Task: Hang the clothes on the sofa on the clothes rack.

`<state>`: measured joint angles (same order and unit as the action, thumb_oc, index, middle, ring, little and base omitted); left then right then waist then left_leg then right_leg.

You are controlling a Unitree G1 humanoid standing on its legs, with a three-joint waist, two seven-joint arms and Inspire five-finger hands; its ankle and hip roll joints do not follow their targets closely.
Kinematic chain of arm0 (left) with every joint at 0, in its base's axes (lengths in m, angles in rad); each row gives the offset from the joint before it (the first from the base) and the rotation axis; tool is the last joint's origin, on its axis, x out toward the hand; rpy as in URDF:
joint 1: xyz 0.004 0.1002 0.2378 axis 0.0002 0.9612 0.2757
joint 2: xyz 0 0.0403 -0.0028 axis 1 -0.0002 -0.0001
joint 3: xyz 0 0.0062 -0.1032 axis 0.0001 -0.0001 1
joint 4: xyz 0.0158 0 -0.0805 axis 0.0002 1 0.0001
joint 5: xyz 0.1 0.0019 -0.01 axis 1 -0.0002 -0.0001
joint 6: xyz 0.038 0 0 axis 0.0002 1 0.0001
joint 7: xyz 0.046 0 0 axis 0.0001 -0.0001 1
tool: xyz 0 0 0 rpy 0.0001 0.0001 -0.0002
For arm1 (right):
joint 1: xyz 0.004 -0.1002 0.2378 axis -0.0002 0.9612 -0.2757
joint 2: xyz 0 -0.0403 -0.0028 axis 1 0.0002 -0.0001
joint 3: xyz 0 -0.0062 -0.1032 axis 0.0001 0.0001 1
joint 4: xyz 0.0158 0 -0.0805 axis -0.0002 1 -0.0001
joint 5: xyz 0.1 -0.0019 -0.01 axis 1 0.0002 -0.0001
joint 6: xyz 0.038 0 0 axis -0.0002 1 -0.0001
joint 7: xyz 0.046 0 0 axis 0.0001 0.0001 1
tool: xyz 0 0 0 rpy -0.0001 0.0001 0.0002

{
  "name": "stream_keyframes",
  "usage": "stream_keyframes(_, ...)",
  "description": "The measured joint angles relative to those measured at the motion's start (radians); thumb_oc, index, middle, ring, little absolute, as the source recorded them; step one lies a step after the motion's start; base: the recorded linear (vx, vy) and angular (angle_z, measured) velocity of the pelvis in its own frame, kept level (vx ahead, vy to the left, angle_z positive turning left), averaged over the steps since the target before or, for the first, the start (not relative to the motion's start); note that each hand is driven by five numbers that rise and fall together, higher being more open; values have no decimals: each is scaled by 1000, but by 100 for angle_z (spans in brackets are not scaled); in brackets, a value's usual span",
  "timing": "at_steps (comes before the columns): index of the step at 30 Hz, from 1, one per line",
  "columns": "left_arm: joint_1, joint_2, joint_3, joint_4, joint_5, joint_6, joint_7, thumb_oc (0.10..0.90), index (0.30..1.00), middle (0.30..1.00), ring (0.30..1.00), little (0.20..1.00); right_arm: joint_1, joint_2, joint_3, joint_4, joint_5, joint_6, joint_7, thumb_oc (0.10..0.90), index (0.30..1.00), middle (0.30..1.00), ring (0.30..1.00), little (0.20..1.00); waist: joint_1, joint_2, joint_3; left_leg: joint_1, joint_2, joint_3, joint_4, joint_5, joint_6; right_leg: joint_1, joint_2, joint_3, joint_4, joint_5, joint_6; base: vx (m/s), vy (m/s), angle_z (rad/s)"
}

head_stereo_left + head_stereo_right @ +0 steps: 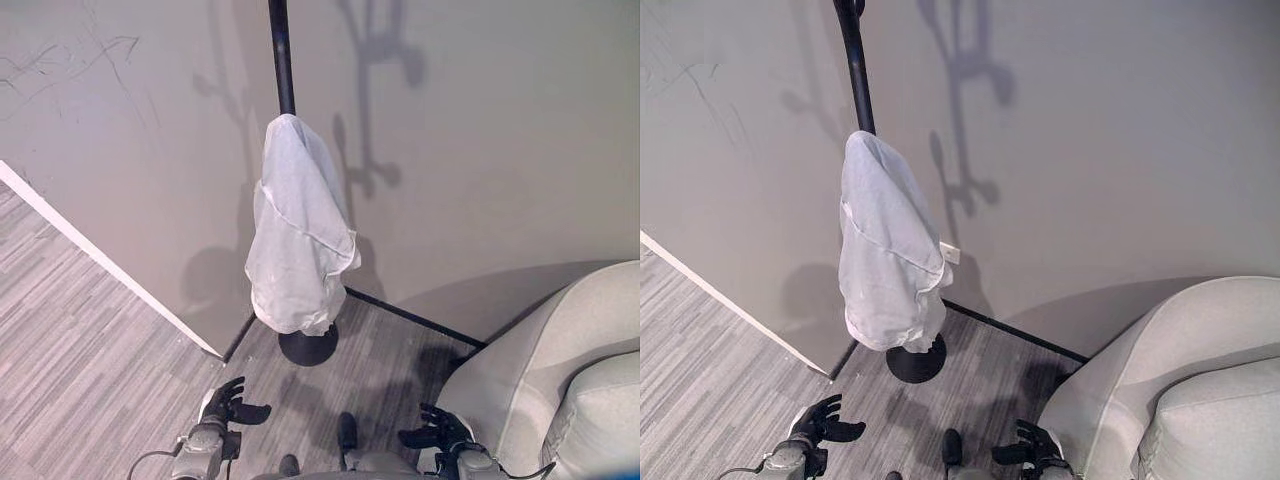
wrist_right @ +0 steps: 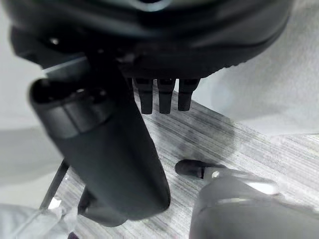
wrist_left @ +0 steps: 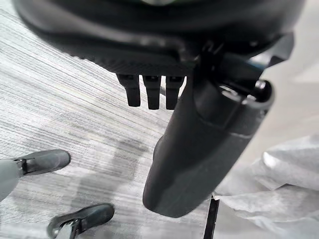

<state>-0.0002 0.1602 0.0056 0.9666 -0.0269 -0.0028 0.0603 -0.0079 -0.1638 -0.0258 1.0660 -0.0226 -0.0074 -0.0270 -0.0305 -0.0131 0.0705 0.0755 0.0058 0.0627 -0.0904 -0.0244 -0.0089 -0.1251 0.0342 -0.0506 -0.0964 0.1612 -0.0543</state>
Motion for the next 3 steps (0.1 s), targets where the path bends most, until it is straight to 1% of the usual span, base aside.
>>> stream_keyframes(3,5,-3,2,35,0,-2,-2,800,900,900,900,900,-13,2,36,23,8,-5,1,800,900,900,900,900,0,-8,-10,1,0,2,0,0,0,0,0,1,0,-1,0,0,0,0)
